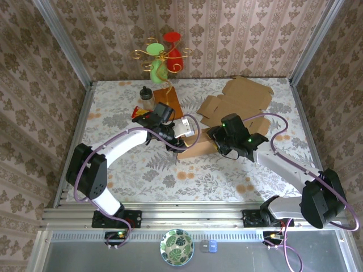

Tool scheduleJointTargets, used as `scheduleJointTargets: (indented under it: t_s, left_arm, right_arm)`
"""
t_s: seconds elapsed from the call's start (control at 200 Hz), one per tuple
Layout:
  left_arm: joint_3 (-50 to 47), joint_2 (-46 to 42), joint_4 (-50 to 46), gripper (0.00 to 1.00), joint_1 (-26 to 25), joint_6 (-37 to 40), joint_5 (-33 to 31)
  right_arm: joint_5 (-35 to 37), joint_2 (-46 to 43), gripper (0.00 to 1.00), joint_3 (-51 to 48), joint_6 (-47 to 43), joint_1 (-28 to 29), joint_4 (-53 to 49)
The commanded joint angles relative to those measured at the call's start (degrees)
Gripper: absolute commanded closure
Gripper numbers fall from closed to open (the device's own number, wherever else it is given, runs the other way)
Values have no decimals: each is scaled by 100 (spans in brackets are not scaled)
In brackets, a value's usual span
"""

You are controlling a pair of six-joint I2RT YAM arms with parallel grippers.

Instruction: Fold the paper box

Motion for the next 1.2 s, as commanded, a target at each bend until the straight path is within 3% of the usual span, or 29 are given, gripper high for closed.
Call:
scheduleJointTargets:
  t_s: [0.0, 0.43, 0.575, 0.72, 0.915, 1.045, 1.195]
  left_arm:
    - [-68, -90, -155, 51, -84, -83, -85]
    - [-91, -121, -33, 49, -148, -116, -85]
    - [-101, -155, -30, 52, -151, -81, -97]
    - [-140, -214, -48, 59, -146, 10, -62]
    - [-152, -268, -82, 59, -151, 119, -45]
    - [-158, -293, -161, 59, -136, 239, -18]
    - [-162, -322, -281, 59, -119, 351, -9]
  right_arm:
    - [171, 158, 55, 24, 53, 15, -318]
    - [78, 360, 69, 17, 221, 9, -666]
    - [-14, 371, 69, 105, 177, 9, -716]
    - [105, 109, 61, 399, -430, -25, -1047]
    - [170, -745, 56, 651, -2925, -409, -1130]
    - [-904, -1191, 57, 611, -5317, -1172, -888]
    - [-1082, -1020, 61, 1024, -7782, -1475, -1615]
